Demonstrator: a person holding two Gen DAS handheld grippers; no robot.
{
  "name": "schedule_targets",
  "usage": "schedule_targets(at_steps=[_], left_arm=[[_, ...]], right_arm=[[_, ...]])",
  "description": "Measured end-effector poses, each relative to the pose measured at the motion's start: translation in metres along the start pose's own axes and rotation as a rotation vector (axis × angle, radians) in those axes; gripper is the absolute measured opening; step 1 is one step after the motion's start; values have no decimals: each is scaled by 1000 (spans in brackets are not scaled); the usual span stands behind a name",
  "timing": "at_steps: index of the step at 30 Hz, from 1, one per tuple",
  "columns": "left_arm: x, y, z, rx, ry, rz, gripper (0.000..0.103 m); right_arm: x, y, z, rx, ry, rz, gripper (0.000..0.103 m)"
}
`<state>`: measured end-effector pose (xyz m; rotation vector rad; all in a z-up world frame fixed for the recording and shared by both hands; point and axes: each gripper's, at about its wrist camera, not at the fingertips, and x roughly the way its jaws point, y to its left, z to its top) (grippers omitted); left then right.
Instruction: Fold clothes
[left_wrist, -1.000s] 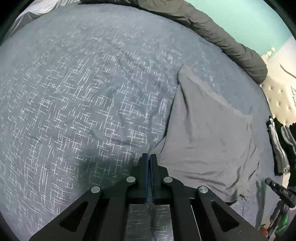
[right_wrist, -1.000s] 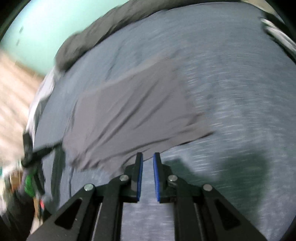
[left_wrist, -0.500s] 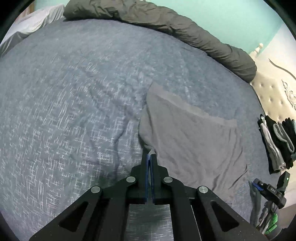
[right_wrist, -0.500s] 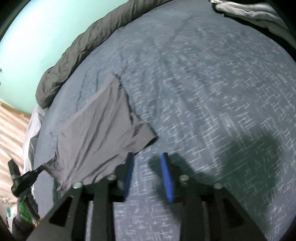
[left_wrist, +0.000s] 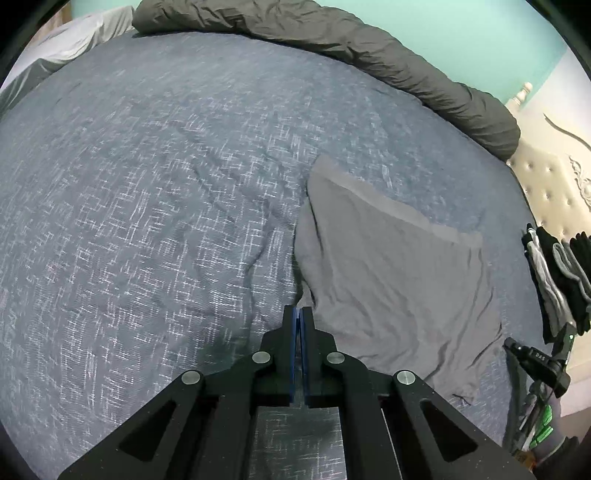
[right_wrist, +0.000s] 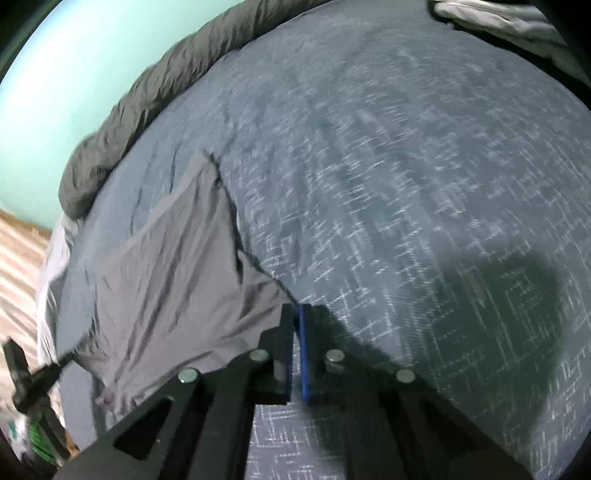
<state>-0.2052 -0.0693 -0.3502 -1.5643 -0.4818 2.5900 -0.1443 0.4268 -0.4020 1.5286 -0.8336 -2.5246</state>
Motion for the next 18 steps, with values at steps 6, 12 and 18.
schedule_targets(at_steps=[6,12,18], left_arm=[[1,4,0,-12,-2,-5,2],[2,3,-3,-8,2,-7,2],[2,4,-3,-9,3,-3,2]], right_arm=[[-16,-12,-6,-1,-28,4,0],[-7,2,-1,-18,-14,-7,39],[10,9,-2,-31,36,-41,33]])
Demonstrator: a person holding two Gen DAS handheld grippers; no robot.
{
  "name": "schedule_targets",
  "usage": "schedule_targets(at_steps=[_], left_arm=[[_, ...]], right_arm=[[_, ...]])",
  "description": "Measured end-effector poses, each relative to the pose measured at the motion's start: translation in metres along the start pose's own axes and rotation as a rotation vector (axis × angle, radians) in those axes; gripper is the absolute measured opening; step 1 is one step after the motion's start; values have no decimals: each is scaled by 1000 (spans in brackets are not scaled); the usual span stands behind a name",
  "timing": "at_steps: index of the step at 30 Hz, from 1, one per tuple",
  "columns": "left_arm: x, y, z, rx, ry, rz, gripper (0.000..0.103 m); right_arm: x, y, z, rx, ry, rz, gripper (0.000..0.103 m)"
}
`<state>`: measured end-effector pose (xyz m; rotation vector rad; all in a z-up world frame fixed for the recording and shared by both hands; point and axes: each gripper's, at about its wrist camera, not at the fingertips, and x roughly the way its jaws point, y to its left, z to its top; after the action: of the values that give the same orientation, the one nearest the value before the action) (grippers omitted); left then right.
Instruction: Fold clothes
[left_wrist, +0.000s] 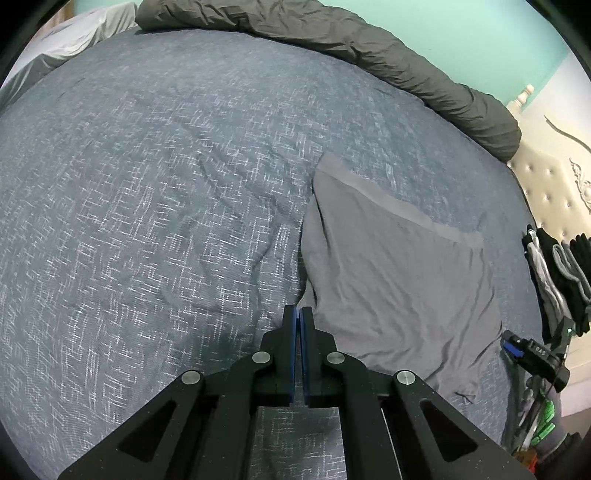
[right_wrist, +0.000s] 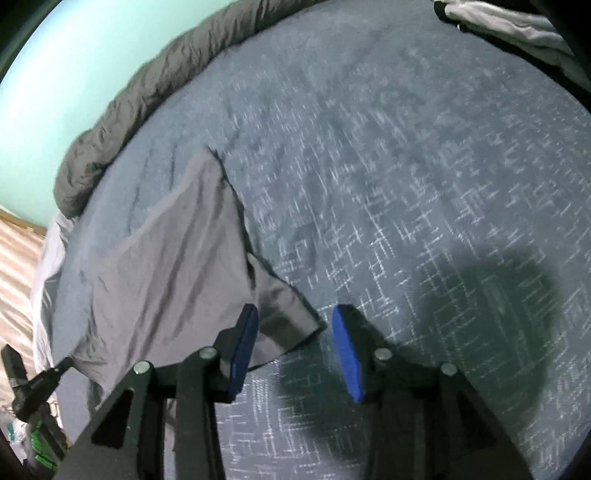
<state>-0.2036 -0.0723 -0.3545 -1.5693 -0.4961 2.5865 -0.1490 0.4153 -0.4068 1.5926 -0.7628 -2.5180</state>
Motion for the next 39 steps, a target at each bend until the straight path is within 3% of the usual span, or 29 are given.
schedule_targets(at_steps=[1,3,6,11,18,30,36,39], left_arm=[[0,0,0,0,0,1,2],[0,1,1,0,0,4,2],[0,3,2,-1,-1,5,2],[-1,4,3,-8,-2,2,2],[-4,-2,3,2,-6,-7,2],[-18,-13,10,8,-26,-47,2],[-23,-51,24,54,-45,-95,2],[-19,-93,35,103,-46,-133,2]], right_arm=[[0,0,0,-3,-2,-2,18],[0,2,-1,-9,-8,-8,4],[-9,-1,-4,-7,-29,0,2],[-19,-3,-6,3,-43,-2,1],[-17,-6,-10,45,-16,-44,1],[-3,-11,-7,86,58,-27,3],[-21,1,4,13,22,-55,23],[-34,-3,10,10,-11,-54,24]])
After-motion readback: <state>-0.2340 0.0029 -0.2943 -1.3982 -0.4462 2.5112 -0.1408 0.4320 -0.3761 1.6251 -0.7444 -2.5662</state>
